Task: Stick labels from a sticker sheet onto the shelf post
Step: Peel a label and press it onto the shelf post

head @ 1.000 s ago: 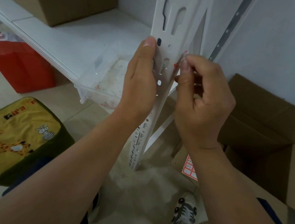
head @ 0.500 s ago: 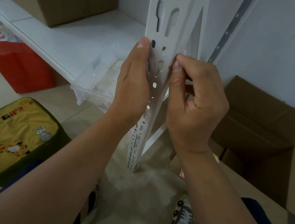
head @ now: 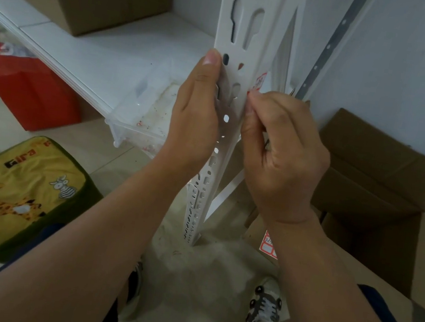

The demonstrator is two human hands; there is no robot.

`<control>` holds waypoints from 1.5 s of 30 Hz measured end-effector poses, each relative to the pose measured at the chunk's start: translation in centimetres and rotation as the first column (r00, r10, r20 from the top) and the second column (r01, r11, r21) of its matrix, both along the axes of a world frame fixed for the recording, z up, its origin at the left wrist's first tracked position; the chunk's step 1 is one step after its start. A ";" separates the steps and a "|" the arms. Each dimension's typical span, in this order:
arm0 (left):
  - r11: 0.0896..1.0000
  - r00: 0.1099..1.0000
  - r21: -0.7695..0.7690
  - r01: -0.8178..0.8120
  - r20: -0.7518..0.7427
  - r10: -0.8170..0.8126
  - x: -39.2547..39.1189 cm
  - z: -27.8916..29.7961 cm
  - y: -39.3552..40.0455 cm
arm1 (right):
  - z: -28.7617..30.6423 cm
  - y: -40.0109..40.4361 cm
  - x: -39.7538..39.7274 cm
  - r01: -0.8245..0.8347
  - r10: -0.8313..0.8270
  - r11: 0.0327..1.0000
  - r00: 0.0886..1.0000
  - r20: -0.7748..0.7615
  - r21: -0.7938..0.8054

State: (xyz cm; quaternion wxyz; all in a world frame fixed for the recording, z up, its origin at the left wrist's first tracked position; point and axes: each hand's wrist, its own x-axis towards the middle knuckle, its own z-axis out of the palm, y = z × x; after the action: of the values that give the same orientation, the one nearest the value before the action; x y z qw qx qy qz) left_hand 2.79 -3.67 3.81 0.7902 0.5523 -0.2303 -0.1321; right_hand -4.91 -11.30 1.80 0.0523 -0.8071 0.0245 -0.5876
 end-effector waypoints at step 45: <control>0.999 0.999 0.000 -0.036 -0.040 0.036 -0.5 0.3 -0.1 | 1.1 -0.9 -0.4 0.012 -0.030 0.980 0.995 -0.090 -0.198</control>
State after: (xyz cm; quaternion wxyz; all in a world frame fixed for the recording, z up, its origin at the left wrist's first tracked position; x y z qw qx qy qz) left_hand 2.27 -3.74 4.15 0.7971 0.5535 -0.2044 -0.1288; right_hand -5.34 -12.16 2.87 -0.0352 -0.8345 -0.0228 -0.5494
